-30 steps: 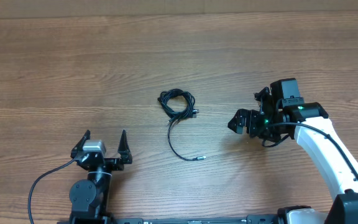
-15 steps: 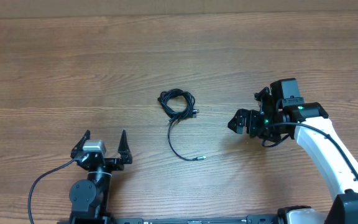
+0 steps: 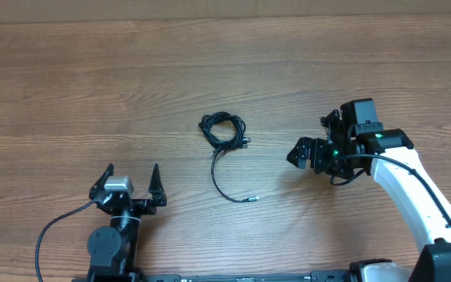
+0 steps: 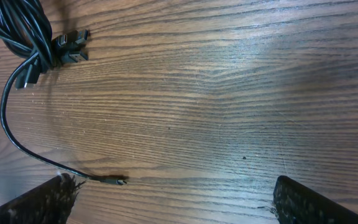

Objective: Untangle cables

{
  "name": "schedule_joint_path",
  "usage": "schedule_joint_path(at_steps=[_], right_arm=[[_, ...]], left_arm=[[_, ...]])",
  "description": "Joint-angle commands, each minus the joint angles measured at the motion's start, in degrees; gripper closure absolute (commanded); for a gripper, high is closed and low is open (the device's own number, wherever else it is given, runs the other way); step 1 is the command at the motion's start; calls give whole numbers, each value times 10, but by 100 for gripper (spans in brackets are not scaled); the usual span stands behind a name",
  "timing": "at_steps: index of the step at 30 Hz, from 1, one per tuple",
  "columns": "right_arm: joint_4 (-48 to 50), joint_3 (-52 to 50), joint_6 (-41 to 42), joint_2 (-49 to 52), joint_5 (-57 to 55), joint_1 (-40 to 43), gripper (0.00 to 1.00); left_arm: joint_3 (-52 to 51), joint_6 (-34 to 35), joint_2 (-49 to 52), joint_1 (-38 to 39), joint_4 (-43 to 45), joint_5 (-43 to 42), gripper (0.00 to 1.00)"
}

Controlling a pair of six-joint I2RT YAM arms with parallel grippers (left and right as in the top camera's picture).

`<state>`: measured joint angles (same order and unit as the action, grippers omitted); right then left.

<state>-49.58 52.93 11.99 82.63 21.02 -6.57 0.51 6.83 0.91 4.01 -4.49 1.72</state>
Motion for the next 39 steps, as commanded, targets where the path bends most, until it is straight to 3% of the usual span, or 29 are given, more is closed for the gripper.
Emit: schedule_joint_path(at_steps=[1, 17, 25, 29, 34, 39], right_arm=[[2, 10, 0, 1, 5, -2, 0], [2, 10, 0, 1, 5, -2, 0], [2, 10, 0, 1, 5, -2, 0], [2, 10, 0, 1, 5, -2, 0], [2, 10, 0, 1, 5, -2, 0], [2, 10, 0, 1, 5, -2, 0]], left_arm=[[-2, -11, -6, -3, 1, -2, 0], [-2, -8, -6, -3, 1, -3, 0], [-2, 26, -6, -3, 1, -8, 0], [6, 26, -6, -3, 5, -63, 1], [84, 26, -4, -3, -71, -88, 0], [229, 26, 46, -3, -174, -88, 0]])
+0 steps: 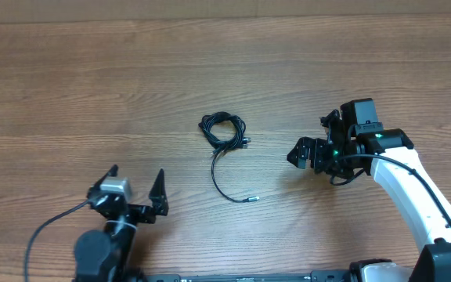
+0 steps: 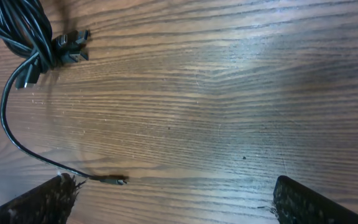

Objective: Untangle cables
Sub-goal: 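Raise the left gripper and swing it forward toward the cable coil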

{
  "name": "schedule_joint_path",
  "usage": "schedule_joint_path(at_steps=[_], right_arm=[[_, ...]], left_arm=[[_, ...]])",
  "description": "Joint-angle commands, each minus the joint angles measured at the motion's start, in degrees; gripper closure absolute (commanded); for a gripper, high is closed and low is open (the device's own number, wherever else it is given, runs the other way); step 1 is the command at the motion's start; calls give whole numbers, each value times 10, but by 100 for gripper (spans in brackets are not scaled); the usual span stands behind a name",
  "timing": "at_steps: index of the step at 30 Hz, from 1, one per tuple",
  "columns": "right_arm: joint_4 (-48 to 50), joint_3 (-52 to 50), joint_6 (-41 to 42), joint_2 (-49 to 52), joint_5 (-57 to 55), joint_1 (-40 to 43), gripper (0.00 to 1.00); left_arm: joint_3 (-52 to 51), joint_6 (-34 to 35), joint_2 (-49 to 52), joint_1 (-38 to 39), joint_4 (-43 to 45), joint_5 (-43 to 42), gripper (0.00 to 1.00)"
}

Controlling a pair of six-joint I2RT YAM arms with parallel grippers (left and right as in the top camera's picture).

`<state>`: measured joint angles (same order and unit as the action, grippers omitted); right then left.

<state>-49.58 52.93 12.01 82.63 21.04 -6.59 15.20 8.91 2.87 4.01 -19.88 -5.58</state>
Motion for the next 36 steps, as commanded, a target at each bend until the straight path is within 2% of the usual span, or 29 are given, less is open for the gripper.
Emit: schedule_joint_path(at_steps=[1, 11, 18, 23, 26, 30, 31, 32, 33, 36], right_arm=[[2, 10, 0, 1, 5, -2, 0], [2, 10, 0, 1, 5, -2, 0], [2, 10, 0, 1, 5, -2, 0], [2, 10, 0, 1, 5, -2, 0], [2, 10, 0, 1, 5, -2, 0], [2, 10, 0, 1, 5, -2, 0], [2, 10, 0, 1, 5, -2, 0], [2, 10, 0, 1, 5, -2, 0], [2, 10, 0, 1, 5, -2, 0], [2, 10, 0, 1, 5, -2, 0]], left_arm=[[118, 5, 46, -3, -43, -15, 0], [477, 0, 313, -3, -287, -107, 0], [659, 1, 499, -2, -475, -173, 0], [732, 2, 606, -2, -553, -219, 0], [737, 15, 655, -2, -551, -248, 0], [737, 26, 726, -2, -550, -245, 1], [737, 33, 744, -2, -546, -245, 4], [737, 37, 760, -2, -543, -245, 42], [737, 43, 779, -2, -542, -245, 96], [735, 55, 832, 2, -549, -245, 96]])
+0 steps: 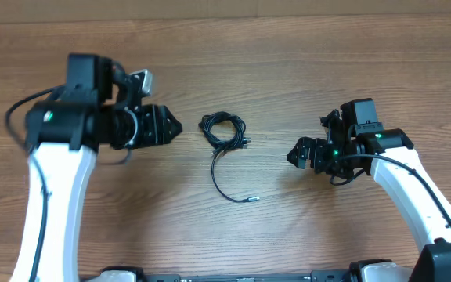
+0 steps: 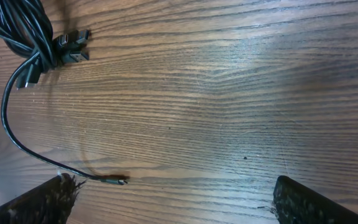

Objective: Untangle cables
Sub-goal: 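Raise the left gripper and swing it forward toward the cable coil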

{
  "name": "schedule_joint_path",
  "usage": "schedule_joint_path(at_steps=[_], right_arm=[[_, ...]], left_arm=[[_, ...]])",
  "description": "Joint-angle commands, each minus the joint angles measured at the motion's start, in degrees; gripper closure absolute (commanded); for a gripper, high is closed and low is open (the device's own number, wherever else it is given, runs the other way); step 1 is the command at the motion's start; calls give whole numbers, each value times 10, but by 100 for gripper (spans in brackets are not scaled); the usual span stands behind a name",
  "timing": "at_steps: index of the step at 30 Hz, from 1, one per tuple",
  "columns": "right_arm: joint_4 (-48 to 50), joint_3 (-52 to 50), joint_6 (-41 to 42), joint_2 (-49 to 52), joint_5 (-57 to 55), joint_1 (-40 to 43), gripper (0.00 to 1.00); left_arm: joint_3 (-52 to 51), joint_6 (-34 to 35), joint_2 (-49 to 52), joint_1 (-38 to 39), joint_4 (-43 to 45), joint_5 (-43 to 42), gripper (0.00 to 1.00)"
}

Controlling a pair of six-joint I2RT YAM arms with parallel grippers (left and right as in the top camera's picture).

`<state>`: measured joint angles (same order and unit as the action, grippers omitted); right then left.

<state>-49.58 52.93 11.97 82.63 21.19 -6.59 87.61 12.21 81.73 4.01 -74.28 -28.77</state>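
A black cable lies coiled in a tangled bundle mid-table, and in the right wrist view the bundle fills the top left corner. One strand curves toward the front and ends in a small plug, seen close up as a plug just ahead of my left-hand fingertip. My right gripper is open to the right of the cable, with nothing between its fingers. My left gripper hovers just left of the bundle, pointing at it; how its jaws stand is not visible.
The wooden table carries only the cable. The left arm's white link stretches from the front edge up the left side. The right arm's white link runs along the right side.
My left arm has moved from low at the front left of the table to just left of the cable bundle. The right arm and the cable lie as before.
At first my left gripper stood open near the front edge at the left, and my right gripper was open to the right of the cable. A moment later the left one had shifted slightly. Now it is beside the bundle; the cable is unmoved.
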Motion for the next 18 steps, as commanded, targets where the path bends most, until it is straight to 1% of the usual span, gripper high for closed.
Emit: schedule_joint_path(at_steps=[1, 4, 9, 13, 14, 15, 16, 18], right_arm=[[2, 10, 0, 1, 3, -2, 0], [2, 10, 0, 1, 3, -2, 0], [2, 10, 0, 1, 3, -2, 0], [2, 10, 0, 1, 3, -2, 0], [2, 10, 0, 1, 3, -2, 0], [2, 10, 0, 1, 3, -2, 0], [2, 10, 0, 1, 3, -2, 0], [2, 10, 0, 1, 3, -2, 0]], left_arm=[[9, 22, 57, 5, -5, -13, 96], [-1, 21, 100, 19, -4, -6, 96], [-5, 22, 160, 47, -2, 47, 96], [-5, 22, 194, 50, 18, 55, 95], [-5, 22, 201, 50, 26, 54, 88], [-5, 22, 208, 50, 35, 54, 74], [-5, 22, 214, 50, 43, 54, 65], [-5, 22, 225, 50, 50, 51, 64]])
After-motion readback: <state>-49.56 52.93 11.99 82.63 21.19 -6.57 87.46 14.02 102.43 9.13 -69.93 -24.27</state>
